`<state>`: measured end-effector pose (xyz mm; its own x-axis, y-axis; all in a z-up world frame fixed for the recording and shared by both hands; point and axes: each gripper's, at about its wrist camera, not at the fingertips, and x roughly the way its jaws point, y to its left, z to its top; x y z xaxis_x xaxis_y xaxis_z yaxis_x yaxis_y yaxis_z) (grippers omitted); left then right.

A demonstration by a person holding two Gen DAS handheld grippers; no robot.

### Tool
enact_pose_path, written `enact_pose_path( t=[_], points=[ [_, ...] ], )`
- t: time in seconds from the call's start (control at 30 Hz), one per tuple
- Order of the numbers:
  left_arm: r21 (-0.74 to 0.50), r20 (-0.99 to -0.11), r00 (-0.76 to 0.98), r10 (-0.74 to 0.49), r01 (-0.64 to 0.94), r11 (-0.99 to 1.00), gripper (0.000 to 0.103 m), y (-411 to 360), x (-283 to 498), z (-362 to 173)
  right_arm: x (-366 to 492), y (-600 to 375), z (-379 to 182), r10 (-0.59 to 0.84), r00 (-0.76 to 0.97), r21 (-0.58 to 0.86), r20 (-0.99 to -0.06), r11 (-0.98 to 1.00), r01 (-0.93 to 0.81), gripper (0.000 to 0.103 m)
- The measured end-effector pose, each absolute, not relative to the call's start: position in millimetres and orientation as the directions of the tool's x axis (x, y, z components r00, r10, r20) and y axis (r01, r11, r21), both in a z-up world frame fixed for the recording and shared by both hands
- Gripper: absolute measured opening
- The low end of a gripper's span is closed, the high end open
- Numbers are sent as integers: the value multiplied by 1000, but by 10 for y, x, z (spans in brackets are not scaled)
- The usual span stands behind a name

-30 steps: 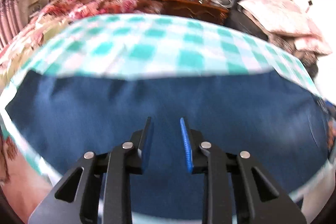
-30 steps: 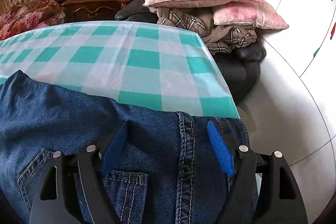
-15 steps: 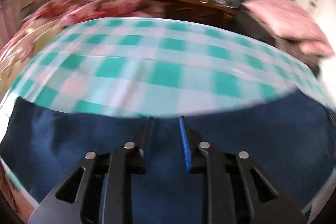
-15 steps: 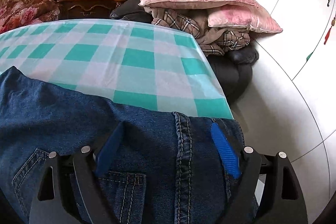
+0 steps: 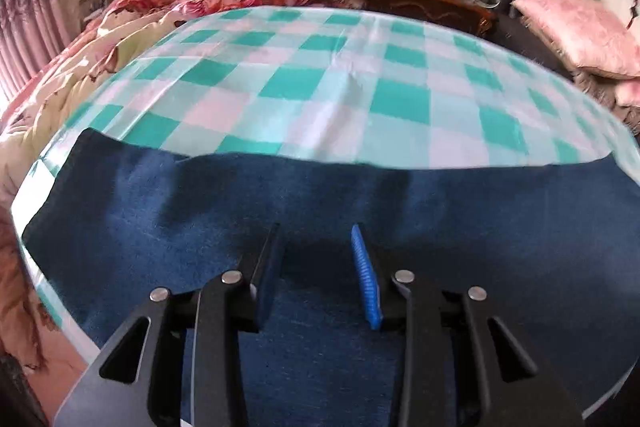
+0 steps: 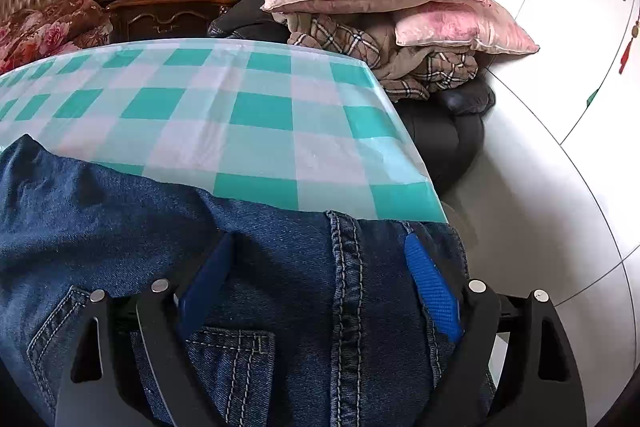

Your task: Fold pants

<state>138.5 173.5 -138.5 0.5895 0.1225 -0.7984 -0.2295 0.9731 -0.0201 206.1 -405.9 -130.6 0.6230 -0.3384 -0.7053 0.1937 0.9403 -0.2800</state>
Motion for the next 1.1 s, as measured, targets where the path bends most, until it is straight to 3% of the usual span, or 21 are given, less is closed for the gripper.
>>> enact_pose_path(
  t=[0.07,0.57,0.77,0.93,1.1],
  points=[
    [24,-797,585,151,-219,976,35,1691,1382,-1375,2063,-4055,-1307,-339,623,-281,-705,940,194,83],
    [22,-824,525,212,-345,938,49,1996,1441,-1505,2061,-4057,-1310,-338,623,-280,-705,940,194,83],
    [27,-823,514,243,-390,920,60,2101,1474,-1511,2060,-4063,-1308,-338,623,-279,-705,941,193,83],
    [47,-798,503,332,-497,866,59,2312,1382,-1394,2058,-4060,-1304,-338,624,-280,-705,940,193,84],
    [-4,-762,599,245,-383,924,57,2121,1170,-1220,2038,-4102,-1265,-333,630,-259,-702,943,210,86]
  ],
)
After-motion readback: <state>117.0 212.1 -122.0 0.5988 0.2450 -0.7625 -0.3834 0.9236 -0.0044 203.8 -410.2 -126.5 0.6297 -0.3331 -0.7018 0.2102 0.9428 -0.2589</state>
